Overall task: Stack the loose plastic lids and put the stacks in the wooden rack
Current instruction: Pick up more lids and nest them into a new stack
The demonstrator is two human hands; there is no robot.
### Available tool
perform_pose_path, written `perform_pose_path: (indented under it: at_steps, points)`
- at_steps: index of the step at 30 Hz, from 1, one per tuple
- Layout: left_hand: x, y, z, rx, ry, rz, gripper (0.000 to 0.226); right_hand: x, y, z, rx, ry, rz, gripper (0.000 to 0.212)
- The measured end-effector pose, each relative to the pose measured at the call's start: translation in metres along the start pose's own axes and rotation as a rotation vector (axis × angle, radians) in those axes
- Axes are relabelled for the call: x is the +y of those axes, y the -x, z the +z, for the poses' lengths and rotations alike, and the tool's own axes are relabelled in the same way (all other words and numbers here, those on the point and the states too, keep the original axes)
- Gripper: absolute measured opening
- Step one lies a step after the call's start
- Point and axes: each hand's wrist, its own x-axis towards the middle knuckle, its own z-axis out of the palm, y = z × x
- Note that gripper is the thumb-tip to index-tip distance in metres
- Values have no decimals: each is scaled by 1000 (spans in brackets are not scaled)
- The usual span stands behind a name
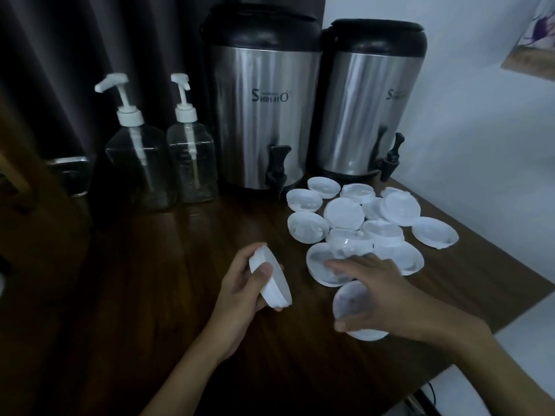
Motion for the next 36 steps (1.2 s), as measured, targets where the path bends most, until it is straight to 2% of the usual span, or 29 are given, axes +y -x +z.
perform_pose_path:
  at_steps: [2, 4, 6, 11, 14, 18, 21, 26, 30, 34, 36]
  points:
    - [-3, -3, 5, -5, -25, 4, 50, 15, 13, -3, -17, 145, 14, 84]
    - [-5, -5, 11, -8, -47, 5, 55, 24, 20, -1, -42, 222, 19, 94]
    - [-6, -7, 16, -3, -64, 14, 54, 28, 22, 4, -38, 248, 3, 99]
    - [-7, -7, 20, 34, -86, 11, 44, 20, 17, 8, 6, 211, -38, 93]
    - [-7, -7, 22, 67, -77, 14, 37, 16, 15, 6, 65, 41, -64, 85]
    - [-6, -4, 21, 111, -30, 18, 40, 8, 7, 7, 247, -286, -95, 89]
    - [-6, -3, 18, 117, 2, 17, 37, -2, -8, 13, 377, -498, -144, 85]
    - [-4, -3, 17, 85, 50, 18, 46, -22, -34, 25, 477, -659, -158, 75]
    - [-2, -4, 16, 36, 131, -13, 47, -36, -49, 36, 595, -887, -185, 62]
    - [-1, -5, 18, -19, 199, -33, 43, -48, -56, 51, 570, -1044, -172, 66]
    - [0, -6, 16, -31, 239, -23, 50, -49, -56, 55, 530, -1020, -115, 68]
